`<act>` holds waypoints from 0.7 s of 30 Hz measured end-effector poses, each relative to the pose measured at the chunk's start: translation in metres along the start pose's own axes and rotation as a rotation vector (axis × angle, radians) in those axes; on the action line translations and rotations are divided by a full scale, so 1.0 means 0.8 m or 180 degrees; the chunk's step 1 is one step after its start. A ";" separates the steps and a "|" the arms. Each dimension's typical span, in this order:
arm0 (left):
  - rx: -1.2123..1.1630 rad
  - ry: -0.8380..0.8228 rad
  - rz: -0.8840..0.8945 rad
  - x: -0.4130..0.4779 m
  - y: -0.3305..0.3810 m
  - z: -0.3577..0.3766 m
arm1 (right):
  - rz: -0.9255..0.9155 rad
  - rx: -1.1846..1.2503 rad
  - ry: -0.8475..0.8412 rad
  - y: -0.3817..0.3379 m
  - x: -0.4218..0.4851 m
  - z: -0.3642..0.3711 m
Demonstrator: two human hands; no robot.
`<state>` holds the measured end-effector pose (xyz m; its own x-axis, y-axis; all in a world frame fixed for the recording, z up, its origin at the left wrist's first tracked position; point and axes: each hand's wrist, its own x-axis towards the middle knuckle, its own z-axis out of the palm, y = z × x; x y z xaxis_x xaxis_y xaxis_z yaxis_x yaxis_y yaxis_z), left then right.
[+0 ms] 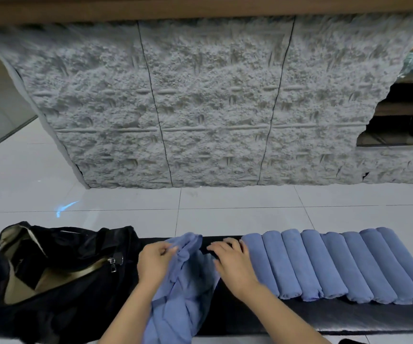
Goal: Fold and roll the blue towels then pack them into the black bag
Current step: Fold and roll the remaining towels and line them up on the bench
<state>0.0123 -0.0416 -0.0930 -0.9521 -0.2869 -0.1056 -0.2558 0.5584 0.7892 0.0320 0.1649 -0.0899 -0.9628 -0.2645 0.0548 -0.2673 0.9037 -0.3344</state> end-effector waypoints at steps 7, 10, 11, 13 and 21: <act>-0.1639 -0.0698 -0.0304 -0.015 0.054 -0.041 | -0.0310 0.0673 -0.0035 -0.033 0.051 -0.035; -0.1550 -0.0749 -0.0144 -0.015 0.076 -0.059 | -0.0216 0.1808 -0.0093 -0.031 0.047 -0.060; -0.1536 -0.0765 -0.0067 -0.017 0.083 -0.063 | -0.0161 0.2401 -0.0148 -0.032 0.044 -0.074; -0.1419 -0.0777 0.0218 -0.024 0.104 -0.068 | -0.0144 0.2914 -0.0163 -0.035 0.040 -0.102; -0.0534 -0.0848 0.1241 -0.056 0.178 -0.089 | -0.0188 0.2826 0.0073 -0.061 0.031 -0.194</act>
<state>0.0306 -0.0048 0.0669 -0.9868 0.1391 0.0830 0.1372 0.4455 0.8847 0.0153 0.1667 0.0737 -0.9515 -0.2870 0.1106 -0.1970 0.2923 -0.9358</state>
